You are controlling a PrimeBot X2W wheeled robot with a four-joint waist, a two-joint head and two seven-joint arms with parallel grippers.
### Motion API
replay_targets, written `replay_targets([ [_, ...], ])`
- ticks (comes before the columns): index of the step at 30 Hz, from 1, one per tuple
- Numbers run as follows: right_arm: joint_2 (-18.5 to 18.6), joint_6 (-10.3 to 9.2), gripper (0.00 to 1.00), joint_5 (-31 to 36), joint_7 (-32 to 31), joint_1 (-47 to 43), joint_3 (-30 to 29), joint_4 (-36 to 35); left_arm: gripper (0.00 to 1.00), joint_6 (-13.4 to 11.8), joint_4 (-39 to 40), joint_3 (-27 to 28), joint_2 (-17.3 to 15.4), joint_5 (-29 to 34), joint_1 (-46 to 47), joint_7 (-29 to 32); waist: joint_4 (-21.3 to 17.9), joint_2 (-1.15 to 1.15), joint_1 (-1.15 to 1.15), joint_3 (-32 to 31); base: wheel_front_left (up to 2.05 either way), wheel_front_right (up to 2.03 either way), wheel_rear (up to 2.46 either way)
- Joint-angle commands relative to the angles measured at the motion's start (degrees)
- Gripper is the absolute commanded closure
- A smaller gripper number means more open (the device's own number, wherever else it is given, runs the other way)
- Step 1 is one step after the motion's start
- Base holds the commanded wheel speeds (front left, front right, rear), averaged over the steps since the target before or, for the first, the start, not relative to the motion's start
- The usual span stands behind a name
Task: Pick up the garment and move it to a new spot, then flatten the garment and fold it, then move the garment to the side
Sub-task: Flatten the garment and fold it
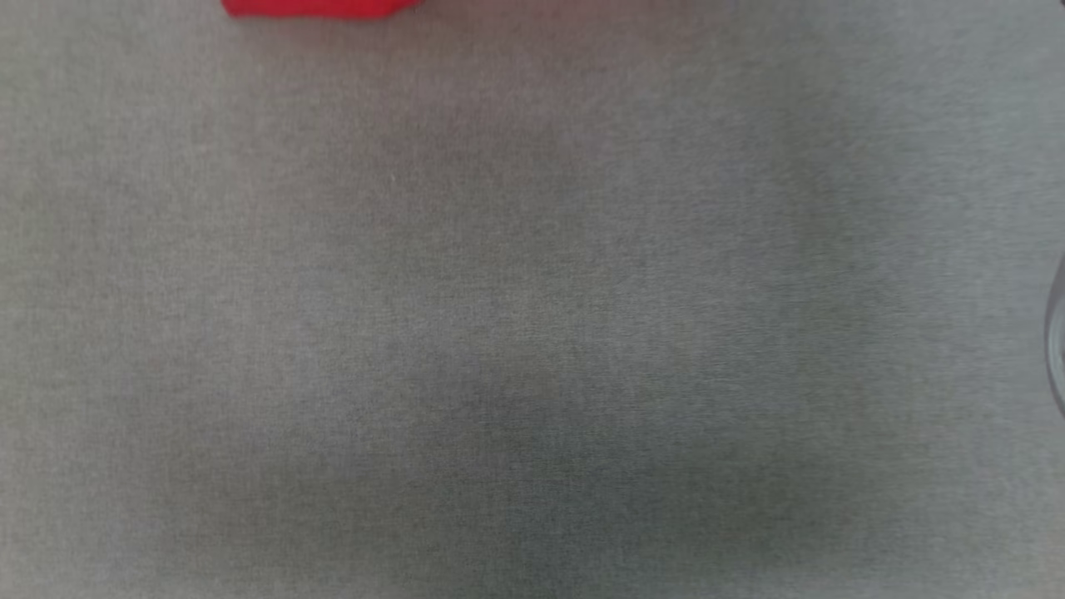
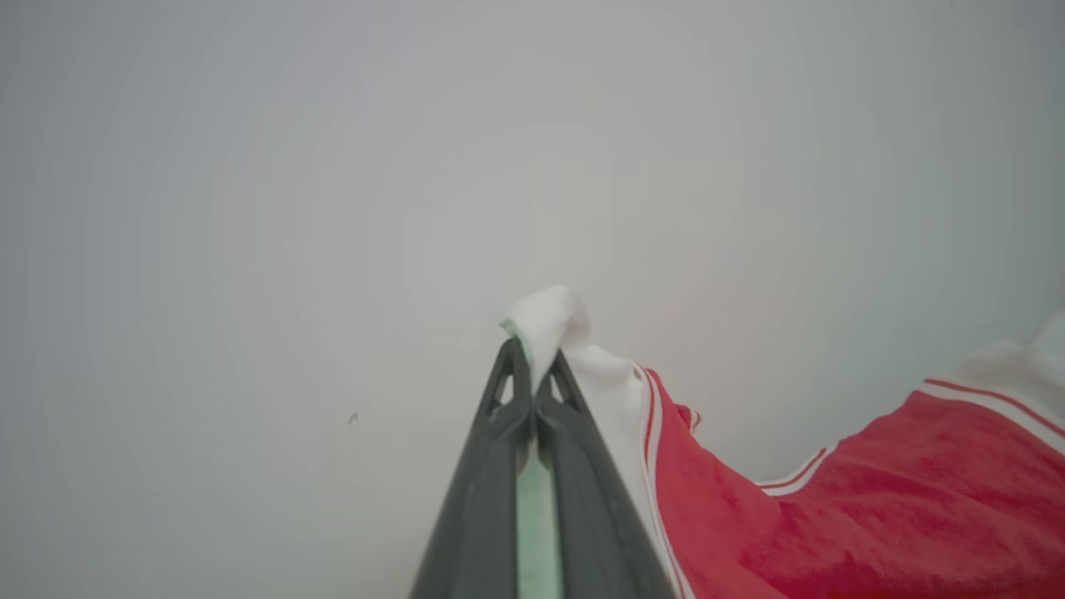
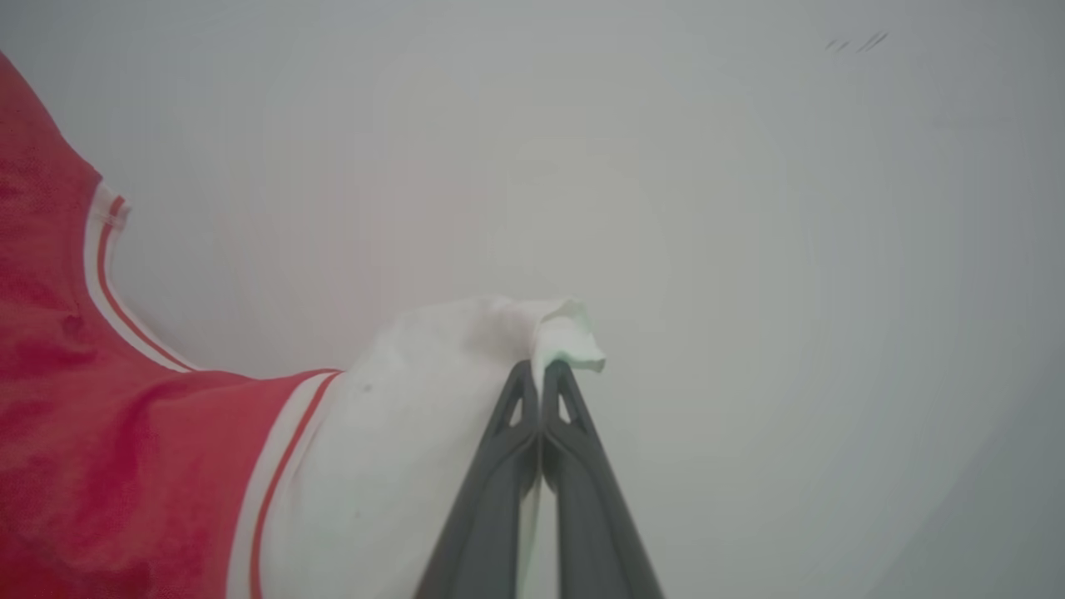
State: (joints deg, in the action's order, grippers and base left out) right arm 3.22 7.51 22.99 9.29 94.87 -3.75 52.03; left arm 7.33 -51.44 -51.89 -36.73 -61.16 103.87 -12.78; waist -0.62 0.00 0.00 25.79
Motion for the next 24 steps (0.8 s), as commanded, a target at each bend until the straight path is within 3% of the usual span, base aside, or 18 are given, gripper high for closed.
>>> replay_targets([
  [1, -0.21, -0.05, 1.0, 1.41, 0.64, -0.39, -0.67, 0.64, 1.0, 0.14, 0.13, -0.45, -0.75, -0.83, -0.93, -0.66, 1.03, 0.0, 0.0, 2.2, 0.0, 0.0, 0.0],
  [5, -0.43, -0.05, 1.0, 3.08, 0.86, -2.39, -2.51, 3.54, 1.0, 0.15, 0.46, -2.15, -0.82, -3.03, -3.86, -1.43, 1.99, 0.0, 0.0, 3.2, 0.0, 0.0, 0.0],
  [12, -0.3, -0.05, 1.0, -6.83, 0.11, -6.91, 2.36, 14.86, 1.0, 0.16, -0.04, -7.89, -1.71, -8.42, -12.55, 5.44, 3.33, 0.0, 0.0, -0.07, 0.0, 0.0, 0.0],
  [18, -0.36, -0.05, 1.0, -17.55, -2.32, -12.72, 11.48, 20.05, 1.0, 0.15, 2.6, -11.82, -3.3, -11.59, -19.96, 10.65, 4.2, 0.0, 0.0, -3.87, 0.0, 0.0, 0.0],
  [24, -0.34, -0.05, 1.0, -31.34, -7.81, -21.14, 23.81, 16.32, 1.0, 0.07, 5.94, -14.46, -5.98, -15.22, -28.0, 15.12, 4.22, 0.0, 0.0, -7.1, 0.0, 0.0, 0.0],
])
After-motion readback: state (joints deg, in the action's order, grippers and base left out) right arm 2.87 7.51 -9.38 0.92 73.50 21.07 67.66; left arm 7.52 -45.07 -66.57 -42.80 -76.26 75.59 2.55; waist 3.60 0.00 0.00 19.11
